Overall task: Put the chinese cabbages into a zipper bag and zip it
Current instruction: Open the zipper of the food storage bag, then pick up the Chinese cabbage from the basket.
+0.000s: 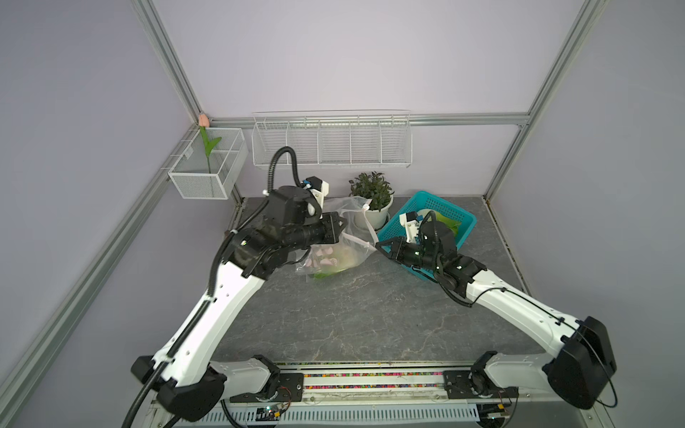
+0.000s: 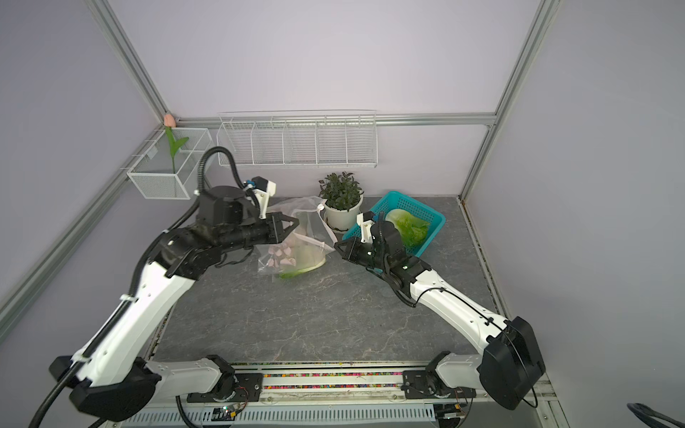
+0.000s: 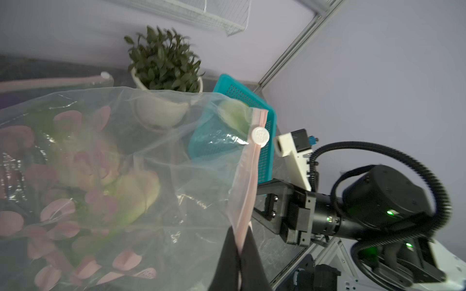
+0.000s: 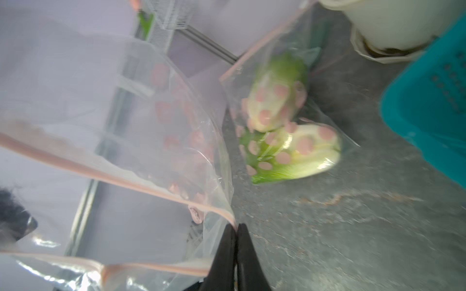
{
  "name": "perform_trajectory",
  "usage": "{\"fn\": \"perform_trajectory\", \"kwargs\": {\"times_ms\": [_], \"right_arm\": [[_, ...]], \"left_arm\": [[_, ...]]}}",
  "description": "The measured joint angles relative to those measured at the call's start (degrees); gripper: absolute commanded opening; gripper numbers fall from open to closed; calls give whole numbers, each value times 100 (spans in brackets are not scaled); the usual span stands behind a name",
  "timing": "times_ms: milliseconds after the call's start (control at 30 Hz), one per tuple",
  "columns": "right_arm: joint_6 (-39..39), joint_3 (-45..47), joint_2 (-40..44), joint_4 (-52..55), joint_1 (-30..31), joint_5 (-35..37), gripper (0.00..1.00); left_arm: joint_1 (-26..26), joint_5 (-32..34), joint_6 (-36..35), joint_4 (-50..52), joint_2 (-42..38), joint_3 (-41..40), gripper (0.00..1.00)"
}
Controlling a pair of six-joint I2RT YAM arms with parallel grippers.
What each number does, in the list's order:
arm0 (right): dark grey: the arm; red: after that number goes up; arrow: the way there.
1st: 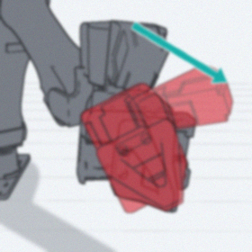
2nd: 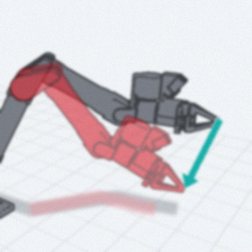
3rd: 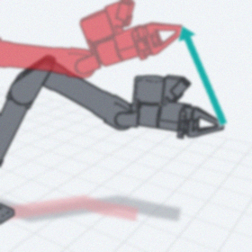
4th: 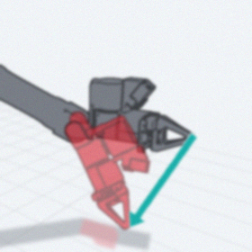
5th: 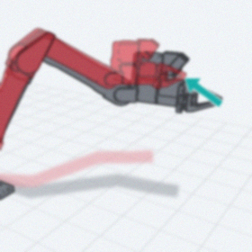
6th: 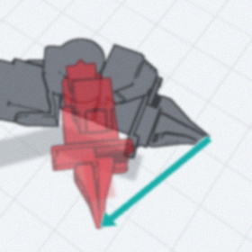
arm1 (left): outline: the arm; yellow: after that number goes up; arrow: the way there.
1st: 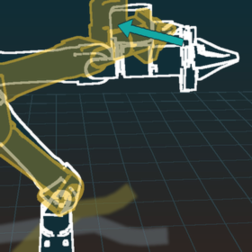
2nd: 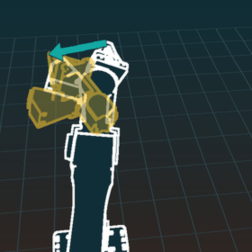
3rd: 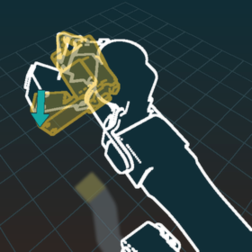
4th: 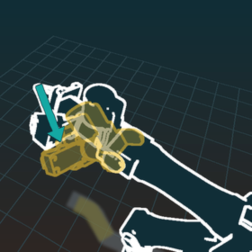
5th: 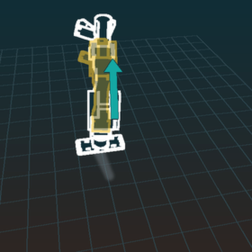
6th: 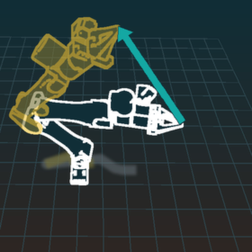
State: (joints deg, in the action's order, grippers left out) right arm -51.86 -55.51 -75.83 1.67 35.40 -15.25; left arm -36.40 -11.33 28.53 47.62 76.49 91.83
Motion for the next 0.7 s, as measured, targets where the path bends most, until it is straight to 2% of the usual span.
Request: {"fn": "perform_trajectory", "kwargs": {"times_ms": [100, 233, 433, 633, 700], "right_arm": [[426, 11, -166, 553, -232, 85, 37], [1211, -175, -79, 1390, -1003, 284, 67], [2055, -1047, -533, 2208, -2216, 1464, 91], [2076, -1740, -1720, 2341, -2529, 2194, 99], [2015, -1875, -2079, 2288, -2603, 2352, 96]], "left_arm": [[0, -24, -2, 0, 654, -35, 0], [0, -114, -42, -63, 1344, 9, 0], [0, -358, -103, -116, 1945, 356, 0], [0, -501, -212, -120, 2050, 693, 0], [0, -520, -229, -129, 2048, 697, 0]]}}
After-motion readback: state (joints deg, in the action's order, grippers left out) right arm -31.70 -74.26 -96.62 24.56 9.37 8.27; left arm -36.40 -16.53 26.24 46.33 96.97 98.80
